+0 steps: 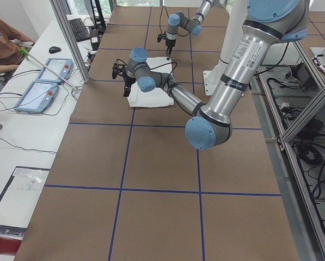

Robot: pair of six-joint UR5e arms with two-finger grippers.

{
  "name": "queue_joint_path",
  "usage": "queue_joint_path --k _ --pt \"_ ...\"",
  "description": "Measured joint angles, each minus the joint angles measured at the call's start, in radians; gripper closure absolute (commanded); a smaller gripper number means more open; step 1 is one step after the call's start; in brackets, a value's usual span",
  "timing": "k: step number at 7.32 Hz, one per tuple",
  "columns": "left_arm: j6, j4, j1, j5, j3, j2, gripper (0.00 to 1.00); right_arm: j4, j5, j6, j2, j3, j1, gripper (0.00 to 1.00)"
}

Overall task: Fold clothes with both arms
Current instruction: 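Grasp the corner with the right gripper and drag it, rotating the shirt, then release the shirt and raise the right gripper while the left arm lowers toward the shirt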

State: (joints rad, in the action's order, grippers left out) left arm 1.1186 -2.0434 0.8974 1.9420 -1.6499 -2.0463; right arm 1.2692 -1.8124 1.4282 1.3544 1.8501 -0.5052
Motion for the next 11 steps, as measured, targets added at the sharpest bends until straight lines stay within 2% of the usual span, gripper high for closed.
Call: queue_joint_path --k 4,6,8,10,11 --pt "0.005 -0.001 0.0 0.0 0.003 0.003 0.0 0.0 -0.007 -0.003 0.189 0.176 0.019 1.0" --pt "0.01 -0.001 0.0 0.0 0.002 0.003 0.0 0.001 -0.013 0.0 0.324 0.291 0.111 1.0" --pt "0.011 -0.004 -0.001 0.0 0.003 0.004 0.0 0.0 -0.025 0.004 0.457 0.407 0.267 1.0" --pt "0.01 -0.006 -0.001 -0.001 0.003 0.004 0.0 -0.001 -0.042 0.057 0.489 0.439 0.427 0.01" --pt "0.009 -0.007 -0.002 -0.001 0.002 0.005 0.0 -0.001 -0.042 0.109 0.488 0.444 0.491 0.0"
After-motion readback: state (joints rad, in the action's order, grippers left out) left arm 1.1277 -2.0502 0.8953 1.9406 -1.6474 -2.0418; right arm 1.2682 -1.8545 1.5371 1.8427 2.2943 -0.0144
